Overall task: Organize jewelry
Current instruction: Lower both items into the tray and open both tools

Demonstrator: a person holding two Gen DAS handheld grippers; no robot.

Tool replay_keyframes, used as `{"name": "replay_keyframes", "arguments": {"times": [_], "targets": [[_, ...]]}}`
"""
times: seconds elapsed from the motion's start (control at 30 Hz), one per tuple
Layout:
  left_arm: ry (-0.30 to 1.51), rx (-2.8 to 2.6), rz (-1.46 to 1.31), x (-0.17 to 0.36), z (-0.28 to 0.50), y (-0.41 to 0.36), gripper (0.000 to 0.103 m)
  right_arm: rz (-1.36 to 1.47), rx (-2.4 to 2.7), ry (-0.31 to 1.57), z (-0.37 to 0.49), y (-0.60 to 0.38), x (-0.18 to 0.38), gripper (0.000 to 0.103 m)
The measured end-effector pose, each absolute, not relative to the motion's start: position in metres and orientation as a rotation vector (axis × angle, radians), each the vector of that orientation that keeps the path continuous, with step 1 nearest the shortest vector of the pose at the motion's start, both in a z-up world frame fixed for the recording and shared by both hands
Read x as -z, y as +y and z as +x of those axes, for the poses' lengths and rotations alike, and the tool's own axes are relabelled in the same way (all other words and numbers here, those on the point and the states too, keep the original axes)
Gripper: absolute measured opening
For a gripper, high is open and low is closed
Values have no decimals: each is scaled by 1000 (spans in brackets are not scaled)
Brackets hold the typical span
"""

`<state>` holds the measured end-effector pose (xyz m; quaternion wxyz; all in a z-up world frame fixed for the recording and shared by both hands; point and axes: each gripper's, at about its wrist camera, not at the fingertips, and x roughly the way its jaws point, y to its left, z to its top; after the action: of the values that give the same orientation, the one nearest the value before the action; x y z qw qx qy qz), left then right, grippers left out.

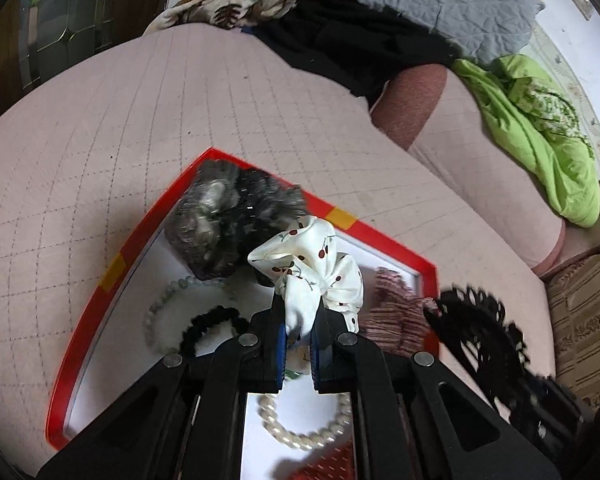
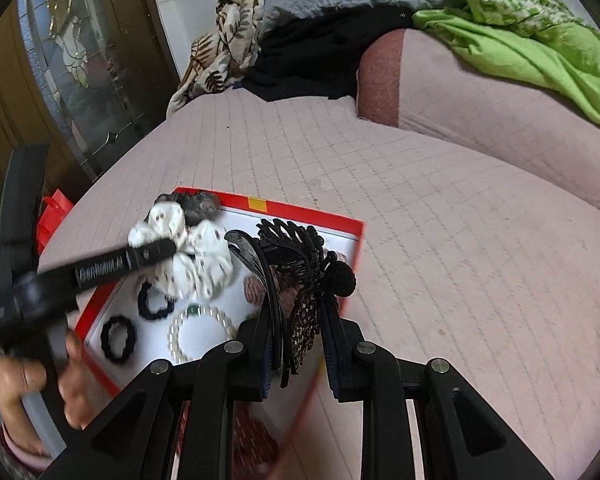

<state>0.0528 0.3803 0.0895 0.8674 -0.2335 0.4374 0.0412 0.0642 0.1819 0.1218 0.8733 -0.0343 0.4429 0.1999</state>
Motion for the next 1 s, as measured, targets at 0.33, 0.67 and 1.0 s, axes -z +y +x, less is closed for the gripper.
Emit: {"name": "replay_keyframes", "arguments": {"times": [0.33, 0.67, 1.0], "targets": [[979, -142, -526, -63, 61, 399, 8, 5, -435, 989, 120, 223, -85, 23], [974, -148, -484, -65, 61, 387, 9, -51, -449, 1021, 131, 236, -62, 25], [948, -131, -491, -72, 55, 382, 14, -77, -467, 961, 120, 232, -81, 44]]}}
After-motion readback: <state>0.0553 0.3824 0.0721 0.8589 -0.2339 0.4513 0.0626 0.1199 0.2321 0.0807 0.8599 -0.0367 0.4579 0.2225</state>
